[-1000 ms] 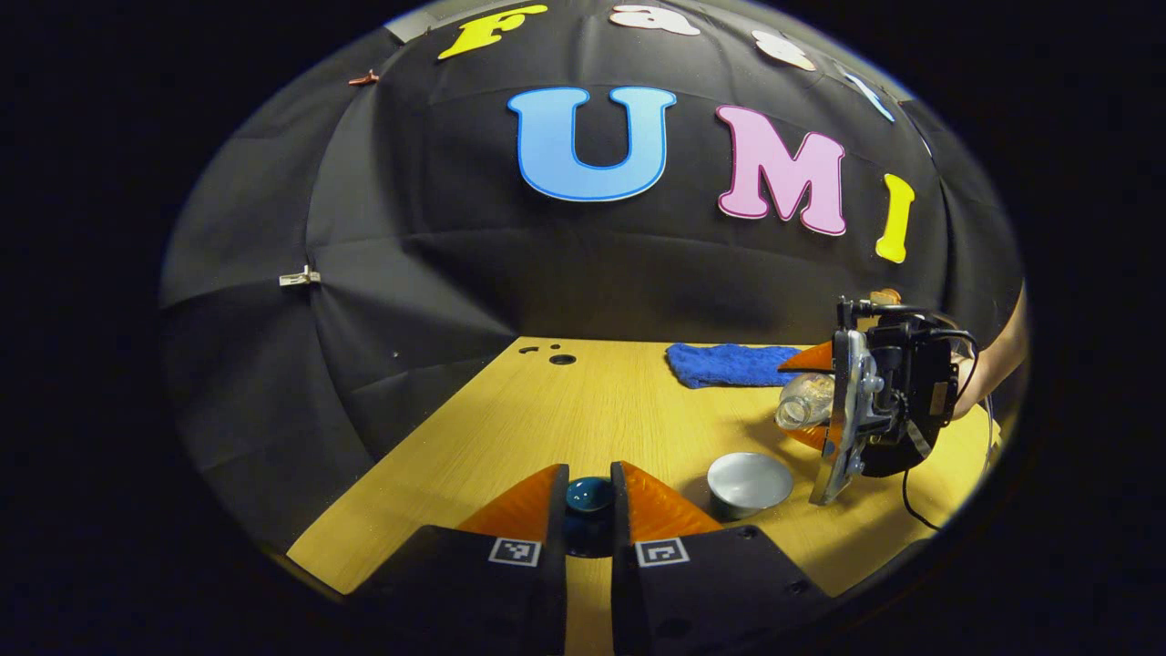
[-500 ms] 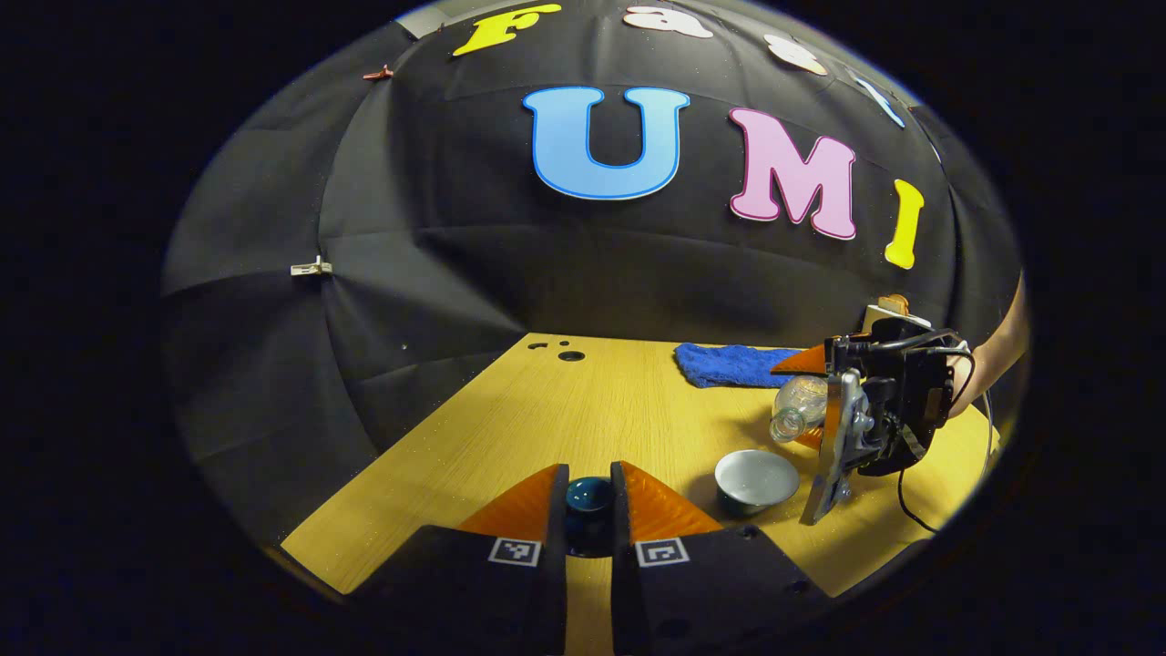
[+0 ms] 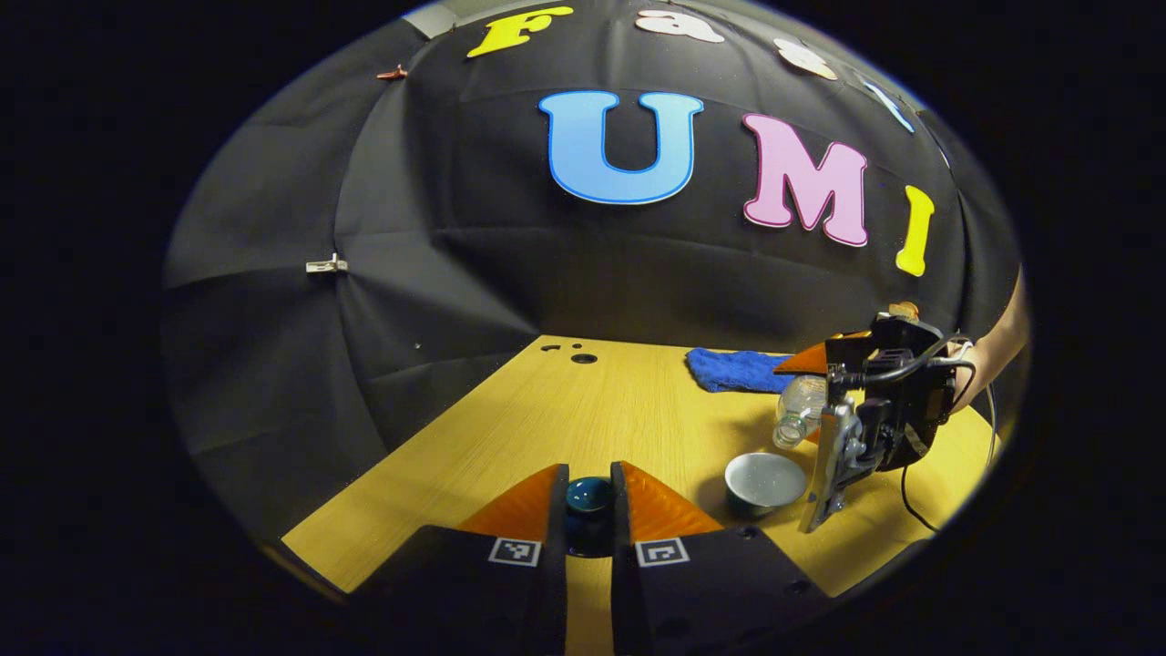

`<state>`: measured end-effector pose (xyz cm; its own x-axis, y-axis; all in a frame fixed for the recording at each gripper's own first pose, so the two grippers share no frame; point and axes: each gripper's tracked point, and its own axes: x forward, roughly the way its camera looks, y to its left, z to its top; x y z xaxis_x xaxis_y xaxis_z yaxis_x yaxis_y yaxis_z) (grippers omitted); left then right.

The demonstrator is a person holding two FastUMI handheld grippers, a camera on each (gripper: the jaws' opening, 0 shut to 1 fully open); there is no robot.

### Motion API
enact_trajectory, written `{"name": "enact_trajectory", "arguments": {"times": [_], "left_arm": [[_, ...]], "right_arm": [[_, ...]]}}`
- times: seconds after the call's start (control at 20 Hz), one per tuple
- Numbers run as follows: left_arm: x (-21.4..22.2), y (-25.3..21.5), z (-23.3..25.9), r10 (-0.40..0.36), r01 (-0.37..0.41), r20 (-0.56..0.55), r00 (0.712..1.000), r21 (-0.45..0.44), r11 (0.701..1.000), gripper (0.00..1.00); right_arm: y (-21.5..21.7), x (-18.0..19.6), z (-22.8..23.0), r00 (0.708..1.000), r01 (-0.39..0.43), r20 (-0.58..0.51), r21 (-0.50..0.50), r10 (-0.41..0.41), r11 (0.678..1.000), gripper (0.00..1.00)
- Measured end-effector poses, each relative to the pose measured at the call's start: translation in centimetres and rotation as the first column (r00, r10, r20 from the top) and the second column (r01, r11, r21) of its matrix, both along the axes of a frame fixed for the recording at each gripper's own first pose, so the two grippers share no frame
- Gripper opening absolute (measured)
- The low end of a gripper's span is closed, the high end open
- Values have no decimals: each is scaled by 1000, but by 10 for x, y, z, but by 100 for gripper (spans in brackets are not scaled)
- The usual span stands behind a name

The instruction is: Open the teacup lid with one hand, grasp the water bottle and pour water into the teacup with the other hand; after pouring, place the water bottle on the coaster and then close the teacup lid.

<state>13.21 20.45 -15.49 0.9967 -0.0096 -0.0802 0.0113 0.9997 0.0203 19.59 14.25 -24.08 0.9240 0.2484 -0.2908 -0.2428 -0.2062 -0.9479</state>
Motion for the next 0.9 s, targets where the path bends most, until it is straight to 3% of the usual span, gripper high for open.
{"name": "enact_trajectory", "arguments": {"times": [0.35,0.6,0.9], "left_arm": [[-5,-2,-5,-7,7,-12,1000,-1,1000,20],[-7,-1,-8,-9,9,-19,1000,12,1000,24],[-10,0,-8,6,-6,-21,1000,-8,1000,24]], "right_arm": [[-2,-1,-1,1000,-12,-2,-55,12,998,73],[-3,-1,-1,1000,4,-21,-75,-6,997,73],[1,-4,-2,999,-35,-14,-114,33,993,73]]}}
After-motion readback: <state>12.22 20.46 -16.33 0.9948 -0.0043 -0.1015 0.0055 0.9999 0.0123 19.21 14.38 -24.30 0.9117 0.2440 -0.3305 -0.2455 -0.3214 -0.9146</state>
